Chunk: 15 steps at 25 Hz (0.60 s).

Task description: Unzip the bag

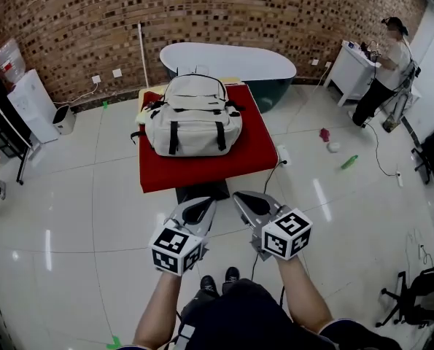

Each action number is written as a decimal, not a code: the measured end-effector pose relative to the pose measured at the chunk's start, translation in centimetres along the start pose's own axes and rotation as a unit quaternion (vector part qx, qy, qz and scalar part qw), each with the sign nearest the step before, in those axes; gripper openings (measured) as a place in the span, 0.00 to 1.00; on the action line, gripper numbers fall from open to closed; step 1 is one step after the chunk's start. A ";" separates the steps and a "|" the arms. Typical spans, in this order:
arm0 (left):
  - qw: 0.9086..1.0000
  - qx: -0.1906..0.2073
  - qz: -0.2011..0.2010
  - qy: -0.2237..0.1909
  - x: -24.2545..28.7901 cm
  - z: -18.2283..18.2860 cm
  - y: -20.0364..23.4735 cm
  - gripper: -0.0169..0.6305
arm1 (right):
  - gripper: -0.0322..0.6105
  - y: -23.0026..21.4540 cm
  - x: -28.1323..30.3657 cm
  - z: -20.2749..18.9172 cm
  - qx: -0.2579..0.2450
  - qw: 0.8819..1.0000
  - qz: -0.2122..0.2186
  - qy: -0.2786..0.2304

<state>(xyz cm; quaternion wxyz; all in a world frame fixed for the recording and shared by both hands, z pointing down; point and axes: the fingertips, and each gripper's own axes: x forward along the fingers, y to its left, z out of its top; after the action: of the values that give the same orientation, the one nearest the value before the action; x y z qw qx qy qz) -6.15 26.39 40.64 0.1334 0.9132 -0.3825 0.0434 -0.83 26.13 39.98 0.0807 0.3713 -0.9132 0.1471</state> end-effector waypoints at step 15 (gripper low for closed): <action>0.999 0.015 -0.030 0.043 20.0 1.7 -1.6 0.03 | 0.06 -21.7 -3.6 3.2 0.033 0.997 -0.061 -0.046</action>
<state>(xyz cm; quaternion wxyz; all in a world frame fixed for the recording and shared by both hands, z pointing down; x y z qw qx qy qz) 9.01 13.29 42.32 0.1366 0.9237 -0.3480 0.0840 16.84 12.70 40.58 0.0355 0.4355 -0.8861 0.1548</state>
